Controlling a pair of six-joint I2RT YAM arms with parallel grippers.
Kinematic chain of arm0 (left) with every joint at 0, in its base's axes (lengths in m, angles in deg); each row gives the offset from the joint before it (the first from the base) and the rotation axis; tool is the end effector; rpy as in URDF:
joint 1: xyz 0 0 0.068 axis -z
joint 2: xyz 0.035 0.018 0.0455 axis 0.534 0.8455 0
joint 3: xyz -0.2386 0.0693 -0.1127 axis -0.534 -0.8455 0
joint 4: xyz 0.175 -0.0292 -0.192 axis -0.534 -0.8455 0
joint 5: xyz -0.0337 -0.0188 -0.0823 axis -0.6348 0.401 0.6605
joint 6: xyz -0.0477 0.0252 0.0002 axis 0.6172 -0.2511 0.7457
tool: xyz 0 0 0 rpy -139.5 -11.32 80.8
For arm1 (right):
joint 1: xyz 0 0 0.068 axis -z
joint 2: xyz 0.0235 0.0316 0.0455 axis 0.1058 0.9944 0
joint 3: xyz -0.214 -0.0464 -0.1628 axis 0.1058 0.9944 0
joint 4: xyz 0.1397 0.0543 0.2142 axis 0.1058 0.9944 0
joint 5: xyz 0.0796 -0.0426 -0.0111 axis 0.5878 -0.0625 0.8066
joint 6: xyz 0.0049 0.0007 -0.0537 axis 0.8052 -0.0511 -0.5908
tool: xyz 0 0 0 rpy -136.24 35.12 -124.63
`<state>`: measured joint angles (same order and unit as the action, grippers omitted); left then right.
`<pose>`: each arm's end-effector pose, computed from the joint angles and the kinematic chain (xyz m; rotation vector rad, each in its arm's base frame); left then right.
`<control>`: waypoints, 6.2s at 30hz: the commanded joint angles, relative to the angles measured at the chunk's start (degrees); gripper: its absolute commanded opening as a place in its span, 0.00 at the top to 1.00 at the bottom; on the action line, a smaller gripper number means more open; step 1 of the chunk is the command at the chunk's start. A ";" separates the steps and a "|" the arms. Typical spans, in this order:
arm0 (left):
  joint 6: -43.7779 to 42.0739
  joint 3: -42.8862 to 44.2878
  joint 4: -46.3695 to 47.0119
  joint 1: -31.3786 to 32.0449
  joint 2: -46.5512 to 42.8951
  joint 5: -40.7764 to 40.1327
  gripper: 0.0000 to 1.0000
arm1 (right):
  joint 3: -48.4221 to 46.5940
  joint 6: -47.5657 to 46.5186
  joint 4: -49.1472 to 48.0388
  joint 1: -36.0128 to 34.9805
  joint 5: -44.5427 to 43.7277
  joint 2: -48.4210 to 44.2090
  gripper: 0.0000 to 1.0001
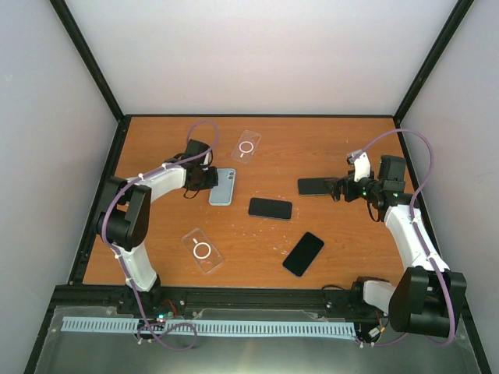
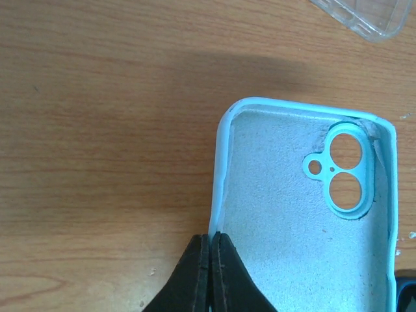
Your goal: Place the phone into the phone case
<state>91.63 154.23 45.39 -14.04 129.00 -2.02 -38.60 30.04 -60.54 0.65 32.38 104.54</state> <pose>0.3467 -0.1173 0.1705 -0.1606 2.6710 -0.3672 0.2425 -0.0084 0.2526 -0.4737 2.1370 0.4659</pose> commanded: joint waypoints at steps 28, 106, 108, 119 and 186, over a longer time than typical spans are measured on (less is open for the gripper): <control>8.28 -14.64 12.23 7.07 -5.16 10.26 0.52 | 0.92 -2.17 -0.70 -0.01 -0.46 -0.81 0.00; -81.07 22.84 -18.24 22.65 27.59 14.34 0.13 | -0.72 -2.09 1.37 -0.02 1.77 -1.09 0.00; -81.04 23.03 -18.89 22.78 27.91 14.28 0.18 | -0.69 -1.86 1.24 0.00 1.71 -1.08 0.00; -71.69 22.18 -9.16 22.74 21.84 17.28 0.60 | 0.10 4.57 -2.88 -0.04 -1.35 -1.48 0.00; -33.11 13.84 12.97 16.46 -8.02 13.38 0.28 | -15.92 53.05 -34.36 -23.33 4.94 23.43 0.97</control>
<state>60.20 168.40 59.27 3.06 125.68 8.47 -53.12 87.11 -94.99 -22.70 37.10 129.08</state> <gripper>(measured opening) 0.746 0.095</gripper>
